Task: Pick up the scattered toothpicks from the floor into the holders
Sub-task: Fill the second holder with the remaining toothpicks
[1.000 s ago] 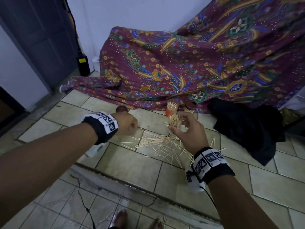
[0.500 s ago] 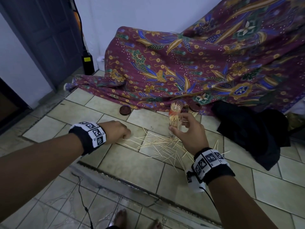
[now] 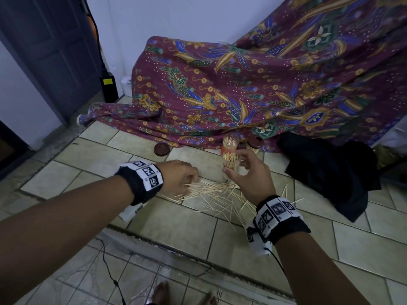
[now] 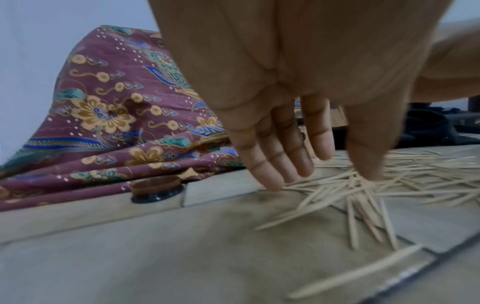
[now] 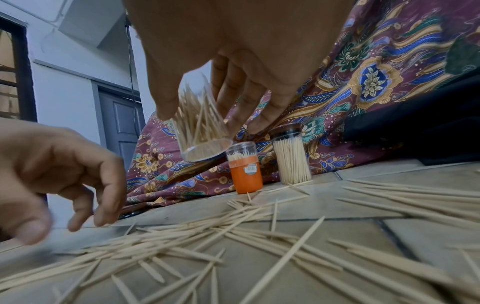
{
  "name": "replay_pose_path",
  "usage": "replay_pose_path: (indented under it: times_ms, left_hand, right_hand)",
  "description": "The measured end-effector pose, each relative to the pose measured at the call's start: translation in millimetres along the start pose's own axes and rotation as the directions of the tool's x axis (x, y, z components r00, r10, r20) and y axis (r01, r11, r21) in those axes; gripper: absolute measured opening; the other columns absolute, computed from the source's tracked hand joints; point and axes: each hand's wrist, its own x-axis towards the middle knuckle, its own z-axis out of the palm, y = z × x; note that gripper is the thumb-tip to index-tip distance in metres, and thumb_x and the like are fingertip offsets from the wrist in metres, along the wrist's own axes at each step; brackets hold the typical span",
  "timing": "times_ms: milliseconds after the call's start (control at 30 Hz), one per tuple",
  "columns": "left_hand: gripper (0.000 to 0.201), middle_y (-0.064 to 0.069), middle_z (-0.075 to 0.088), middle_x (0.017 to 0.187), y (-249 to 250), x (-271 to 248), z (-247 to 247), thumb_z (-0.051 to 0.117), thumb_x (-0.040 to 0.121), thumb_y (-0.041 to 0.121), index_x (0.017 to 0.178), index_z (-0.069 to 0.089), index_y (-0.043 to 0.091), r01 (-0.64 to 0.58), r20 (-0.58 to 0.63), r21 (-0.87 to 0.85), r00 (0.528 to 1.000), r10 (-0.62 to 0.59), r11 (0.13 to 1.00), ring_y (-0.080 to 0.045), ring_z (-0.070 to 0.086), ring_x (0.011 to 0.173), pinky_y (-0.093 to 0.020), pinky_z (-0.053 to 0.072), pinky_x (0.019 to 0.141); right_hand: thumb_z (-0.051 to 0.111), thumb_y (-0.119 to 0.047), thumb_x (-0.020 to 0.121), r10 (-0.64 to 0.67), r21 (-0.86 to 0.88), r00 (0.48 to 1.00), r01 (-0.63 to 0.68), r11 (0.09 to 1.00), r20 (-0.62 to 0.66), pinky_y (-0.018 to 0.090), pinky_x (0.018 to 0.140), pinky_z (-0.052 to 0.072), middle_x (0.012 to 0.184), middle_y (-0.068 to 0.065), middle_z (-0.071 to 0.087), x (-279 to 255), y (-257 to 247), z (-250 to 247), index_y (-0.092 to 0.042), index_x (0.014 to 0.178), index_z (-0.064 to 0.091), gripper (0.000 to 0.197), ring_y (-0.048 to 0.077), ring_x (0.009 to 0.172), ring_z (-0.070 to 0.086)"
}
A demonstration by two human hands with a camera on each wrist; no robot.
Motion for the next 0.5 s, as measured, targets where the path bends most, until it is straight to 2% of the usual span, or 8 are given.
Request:
replay_pose_path:
  times_ms: [100, 200, 267, 333, 433, 500]
  left_hand:
    - [0.038, 0.007, 0.052, 0.102, -16.7, -9.9, -8.2, 0.075, 0.076, 0.036, 0.108, 0.057, 0.025, 0.048, 0.14, 0.104, 0.988, -0.062, 0.993, -0.014, 0.053, 0.091, -0.027, 0.046, 0.082]
    - [0.031, 0.011, 0.058, 0.092, -24.9, -17.9, -2.5, 0.077, 0.075, 0.028, 0.1, 0.06, 0.023, 0.087, 0.243, 0.095, 0.964, -0.108, 0.992, -0.009, 0.054, 0.083, -0.013, 0.042, 0.066]
    - [0.019, 0.012, 0.06, 0.084, -21.9, -18.6, 2.8, 0.074, 0.077, 0.021, 0.093, 0.063, 0.022, 0.101, 0.235, 0.073, 0.965, -0.115, 0.992, -0.008, 0.056, 0.079, -0.015, 0.042, 0.066]
    - [0.012, 0.009, 0.065, 0.085, -14.8, -15.4, 3.9, 0.068, 0.081, 0.016, 0.092, 0.068, 0.02, 0.094, 0.195, 0.064, 0.975, -0.105, 0.993, -0.007, 0.056, 0.078, -0.018, 0.042, 0.069]
    - [0.016, 0.008, 0.071, 0.092, -2.8, -7.7, 4.1, 0.062, 0.081, 0.013, 0.092, 0.073, 0.019, 0.065, 0.169, 0.089, 0.982, -0.079, 0.994, -0.005, 0.053, 0.077, -0.016, 0.037, 0.068]
    - [0.018, 0.01, 0.07, 0.088, 4.1, -2.4, 5.5, 0.058, 0.08, 0.012, 0.088, 0.073, 0.02, 0.053, 0.144, 0.071, 0.988, -0.062, 0.996, -0.007, 0.059, 0.078, -0.017, 0.041, 0.069]
  right_hand:
    - [0.082, -0.034, 0.077, 0.015, -0.003, 1.0, -0.015, 1.0, -0.01, 0.017, 0.077, 0.043, 0.096, -0.033, 0.054, 0.8, 1.9, -3.9, -0.038, 0.109, 0.052, 0.043, -0.009, 0.09, 0.054]
    - [0.081, -0.035, 0.077, 0.023, -0.005, 1.0, -0.023, 1.0, -0.011, 0.019, 0.079, 0.043, 0.096, -0.033, 0.053, 0.8, 3.1, -5.5, -0.04, 0.108, 0.051, 0.044, -0.011, 0.09, 0.053]
    - [0.082, -0.034, 0.077, 0.02, 0.002, 1.0, -0.02, 1.0, -0.009, 0.015, 0.076, 0.043, 0.096, -0.033, 0.054, 1.6, 3.0, -4.4, -0.041, 0.107, 0.051, 0.043, -0.013, 0.09, 0.053]
    - [0.082, -0.034, 0.077, 0.014, -0.001, 1.0, -0.014, 1.0, -0.009, 0.008, 0.073, 0.04, 0.095, -0.033, 0.054, 2.4, 2.7, -3.6, -0.041, 0.107, 0.051, 0.043, -0.016, 0.091, 0.051]
    - [0.082, -0.033, 0.077, 0.011, -0.002, 1.0, -0.011, 1.0, -0.009, 0.004, 0.072, 0.037, 0.095, -0.033, 0.054, 3.0, 1.5, -3.1, -0.04, 0.107, 0.051, 0.043, -0.017, 0.09, 0.051]
    - [0.081, -0.033, 0.078, 0.012, -0.003, 1.0, -0.012, 1.0, -0.006, 0.005, 0.072, 0.037, 0.096, -0.035, 0.053, 3.1, 1.3, -3.3, -0.041, 0.107, 0.051, 0.043, -0.018, 0.089, 0.05]
